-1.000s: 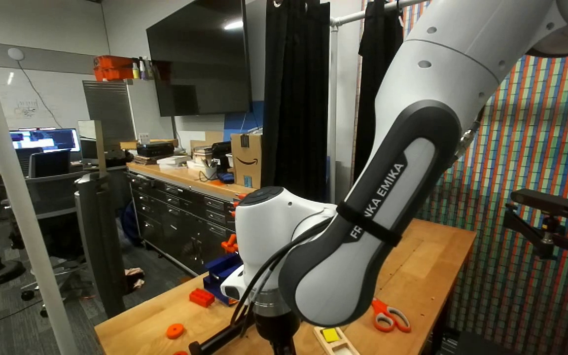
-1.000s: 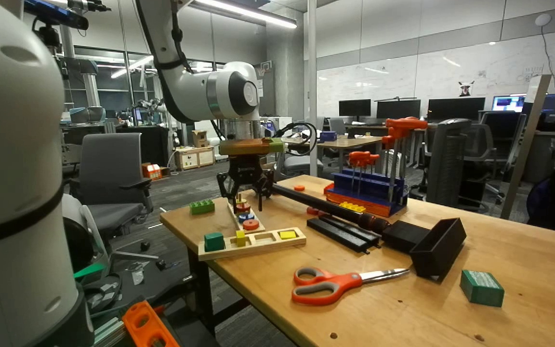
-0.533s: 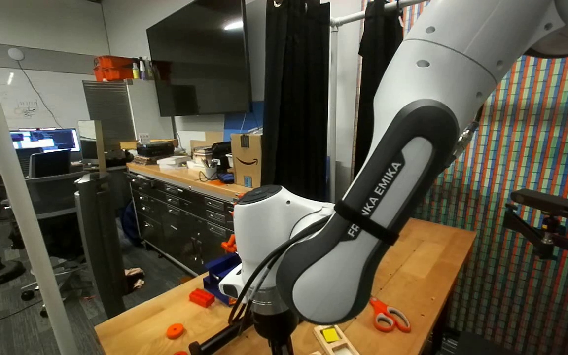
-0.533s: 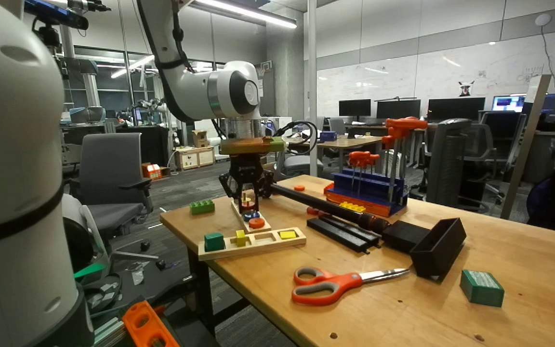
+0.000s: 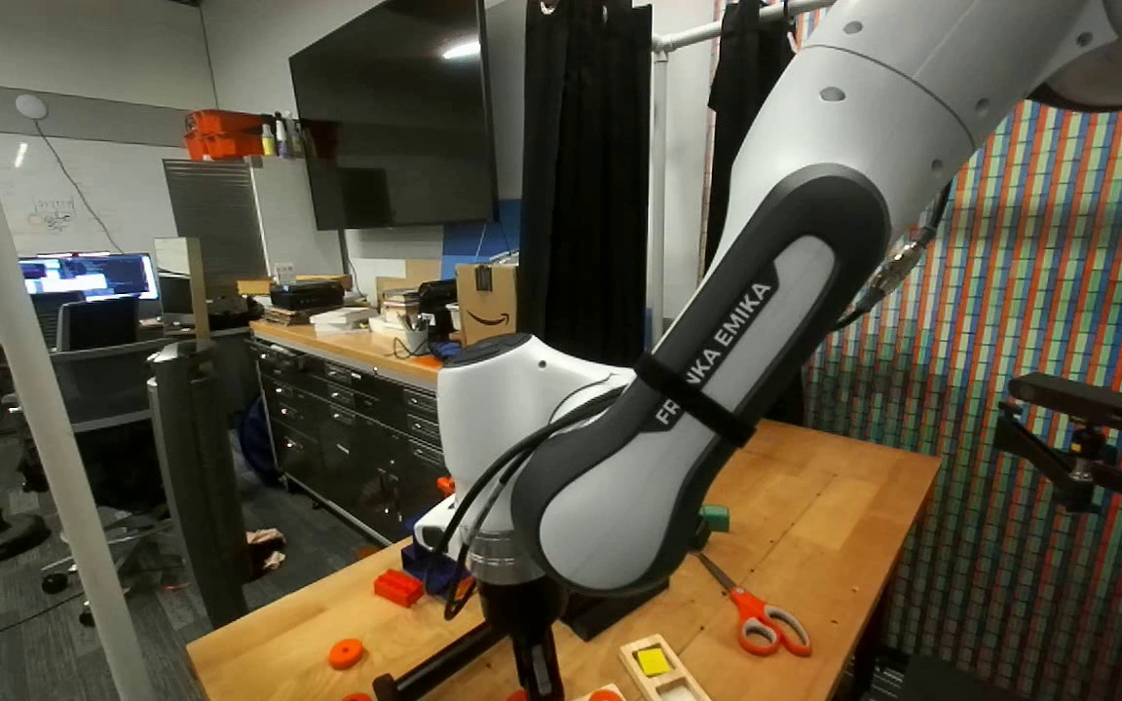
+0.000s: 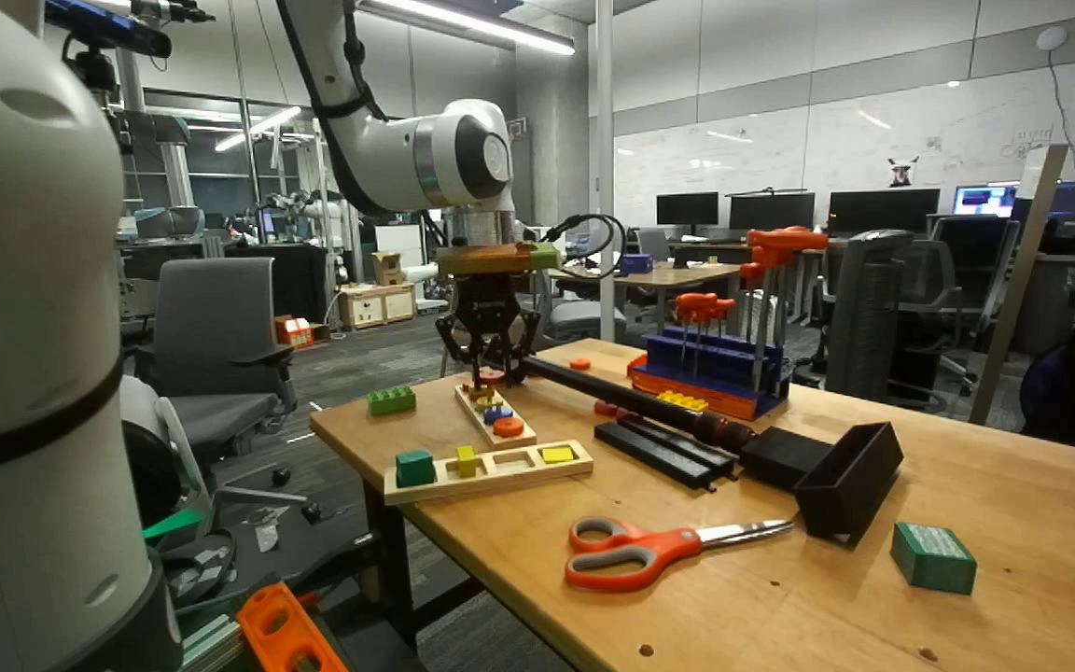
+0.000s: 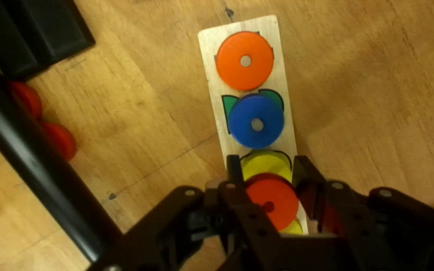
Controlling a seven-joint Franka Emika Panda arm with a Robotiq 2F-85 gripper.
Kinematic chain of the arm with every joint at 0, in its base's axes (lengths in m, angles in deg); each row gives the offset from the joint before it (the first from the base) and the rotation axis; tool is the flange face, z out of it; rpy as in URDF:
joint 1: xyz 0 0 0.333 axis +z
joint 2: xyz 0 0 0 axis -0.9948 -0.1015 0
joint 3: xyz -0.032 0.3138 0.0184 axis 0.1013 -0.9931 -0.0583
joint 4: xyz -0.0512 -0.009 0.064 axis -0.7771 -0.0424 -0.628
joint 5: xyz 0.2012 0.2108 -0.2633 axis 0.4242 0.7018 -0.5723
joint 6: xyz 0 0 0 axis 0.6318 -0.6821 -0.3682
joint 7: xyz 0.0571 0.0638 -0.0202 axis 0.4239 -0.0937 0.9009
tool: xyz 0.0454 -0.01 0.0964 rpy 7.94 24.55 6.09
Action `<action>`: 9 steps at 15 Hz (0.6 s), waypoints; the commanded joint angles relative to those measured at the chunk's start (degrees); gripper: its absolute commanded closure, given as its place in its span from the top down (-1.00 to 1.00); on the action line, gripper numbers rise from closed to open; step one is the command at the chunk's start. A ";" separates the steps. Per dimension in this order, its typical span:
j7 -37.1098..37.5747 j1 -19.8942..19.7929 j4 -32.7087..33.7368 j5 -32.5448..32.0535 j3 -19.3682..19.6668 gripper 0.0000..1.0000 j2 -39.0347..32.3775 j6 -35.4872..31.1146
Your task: Pick up one orange object from the wooden object and put it on the table
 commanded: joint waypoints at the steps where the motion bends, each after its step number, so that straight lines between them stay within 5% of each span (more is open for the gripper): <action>1: 2.18 -0.45 2.33 -0.45 0.03 -0.64 1.66 3.27; 9: 3.25 -2.13 5.62 -2.00 2.20 -0.65 -1.03 2.67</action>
